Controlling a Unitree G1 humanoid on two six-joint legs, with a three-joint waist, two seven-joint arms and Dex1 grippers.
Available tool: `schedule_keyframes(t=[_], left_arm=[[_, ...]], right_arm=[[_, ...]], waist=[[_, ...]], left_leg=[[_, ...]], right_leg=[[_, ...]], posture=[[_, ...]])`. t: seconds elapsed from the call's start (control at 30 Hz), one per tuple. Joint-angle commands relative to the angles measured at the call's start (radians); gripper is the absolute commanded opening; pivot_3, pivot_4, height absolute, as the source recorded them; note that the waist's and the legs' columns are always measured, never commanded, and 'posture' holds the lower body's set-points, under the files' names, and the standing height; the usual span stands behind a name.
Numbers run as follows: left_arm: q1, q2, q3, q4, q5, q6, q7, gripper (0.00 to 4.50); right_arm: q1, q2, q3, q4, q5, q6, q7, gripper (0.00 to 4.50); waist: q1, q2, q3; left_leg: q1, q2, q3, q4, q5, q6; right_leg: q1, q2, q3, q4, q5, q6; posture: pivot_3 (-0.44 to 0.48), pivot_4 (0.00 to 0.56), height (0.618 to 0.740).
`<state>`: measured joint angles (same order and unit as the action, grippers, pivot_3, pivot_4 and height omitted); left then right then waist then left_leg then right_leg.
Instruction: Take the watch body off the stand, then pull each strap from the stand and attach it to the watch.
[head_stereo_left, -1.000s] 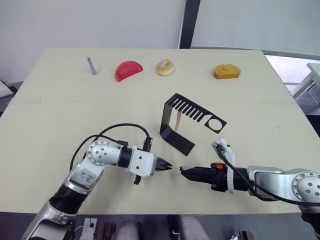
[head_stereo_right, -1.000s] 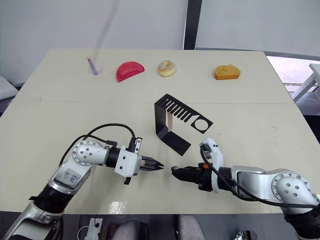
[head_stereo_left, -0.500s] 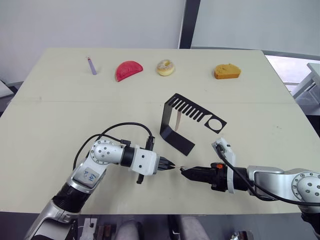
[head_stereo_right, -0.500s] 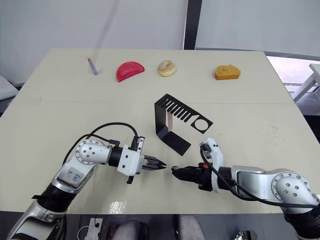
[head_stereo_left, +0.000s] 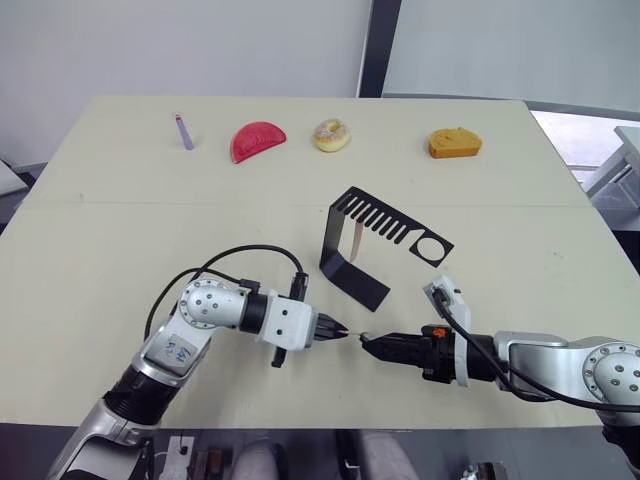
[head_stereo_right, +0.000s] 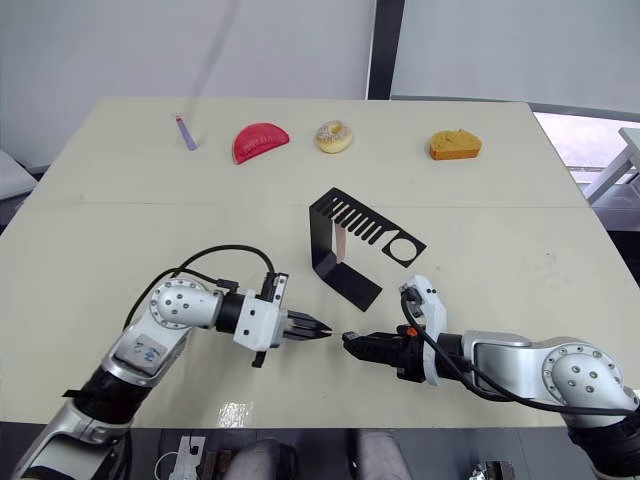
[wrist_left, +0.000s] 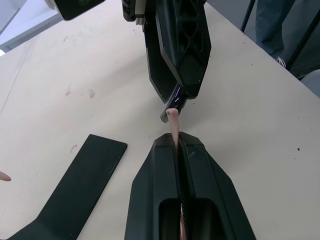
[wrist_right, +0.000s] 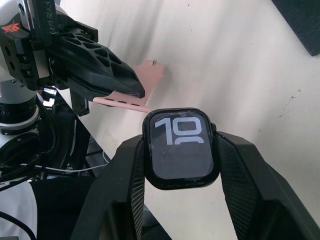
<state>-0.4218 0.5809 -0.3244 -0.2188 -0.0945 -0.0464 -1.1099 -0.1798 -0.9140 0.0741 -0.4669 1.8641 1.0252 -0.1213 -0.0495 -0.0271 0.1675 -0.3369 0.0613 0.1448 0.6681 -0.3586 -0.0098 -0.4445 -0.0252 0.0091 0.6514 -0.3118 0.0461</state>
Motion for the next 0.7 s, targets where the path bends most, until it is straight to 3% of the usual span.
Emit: schedule_keyframes(t=[0.03,0.7], left_arm=[[0.002,0.007,0.011,-0.023,-0.014,-0.005,-0.002,0.0],[-0.002,-0.01,0.002,-0.021,-0.012,0.002,0.004,0.0]], right_arm=[[0.004,-0.01,-0.022,-0.015,0.005,-0.008,0.027,1.6],[-0.011,-0.009,-0.021,-0.013,0.016,-0.011,0.017,1.6]], waist=[[0.0,0.0,0.0],[0.001,0.0,0.0]], left_leg=[[0.0,0.0,0.0,0.0,0.0,0.0],[0.0,0.0,0.0,0.0,0.0,0.0]], right_leg=[[0.0,0.0,0.0,0.0,0.0,0.0],[0.0,0.0,0.0,0.0,0.0,0.0]], posture=[[0.0,0.15,0.737],[0.0,0.15,0.737]])
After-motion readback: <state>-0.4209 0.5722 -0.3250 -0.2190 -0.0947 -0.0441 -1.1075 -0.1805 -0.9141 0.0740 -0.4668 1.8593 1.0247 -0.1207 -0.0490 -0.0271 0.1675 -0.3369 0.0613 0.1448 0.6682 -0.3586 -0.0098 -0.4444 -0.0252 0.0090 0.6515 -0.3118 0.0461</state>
